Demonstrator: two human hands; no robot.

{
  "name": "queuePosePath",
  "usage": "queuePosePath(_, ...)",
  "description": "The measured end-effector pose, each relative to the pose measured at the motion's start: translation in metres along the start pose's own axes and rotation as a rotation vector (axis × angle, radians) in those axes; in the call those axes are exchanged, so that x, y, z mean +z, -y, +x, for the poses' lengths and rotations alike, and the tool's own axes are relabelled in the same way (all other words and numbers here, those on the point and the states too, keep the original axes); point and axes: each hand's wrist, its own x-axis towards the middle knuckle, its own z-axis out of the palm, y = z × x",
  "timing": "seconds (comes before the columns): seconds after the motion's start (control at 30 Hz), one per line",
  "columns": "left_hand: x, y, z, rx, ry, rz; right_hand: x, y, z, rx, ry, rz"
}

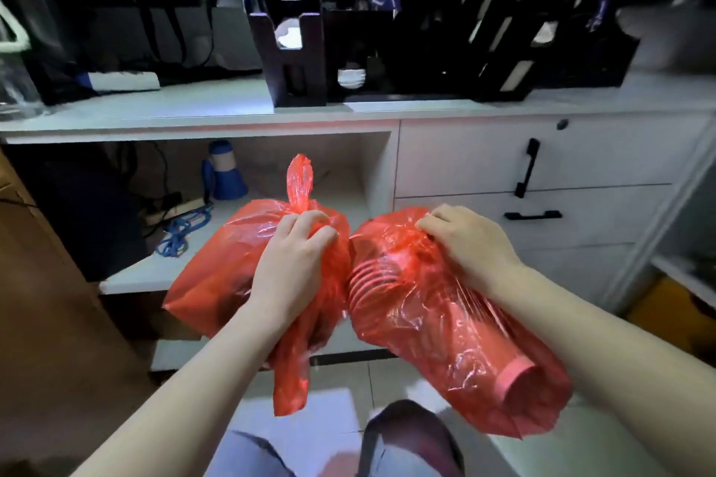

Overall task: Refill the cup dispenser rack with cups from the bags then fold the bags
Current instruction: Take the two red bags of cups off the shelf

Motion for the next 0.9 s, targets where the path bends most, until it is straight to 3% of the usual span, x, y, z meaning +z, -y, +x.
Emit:
queuePosePath(0.27,0.09,-0.048,0.041,0.083,0.188,-0.192,0.039,-0.068,-0.024,0.18,0.112,0.094)
queuePosePath(0.43,0.124,-0.08,0.096,0.147,0.292,-0.325,0.026,-0.105,-0.026,0.301,0.076,0.18)
queuePosePath(0.6,0.112,-0.132,0.181,0.158,0.367,-0.424,-0.034,-0.155,-0.026,0.434,0.052,0.15)
queuePosePath(0.9,0.058,-0.286,0.347,0.397,0.439,-0.599,-0.205,-0.268,-0.068,0.676,-0.041,-0.061)
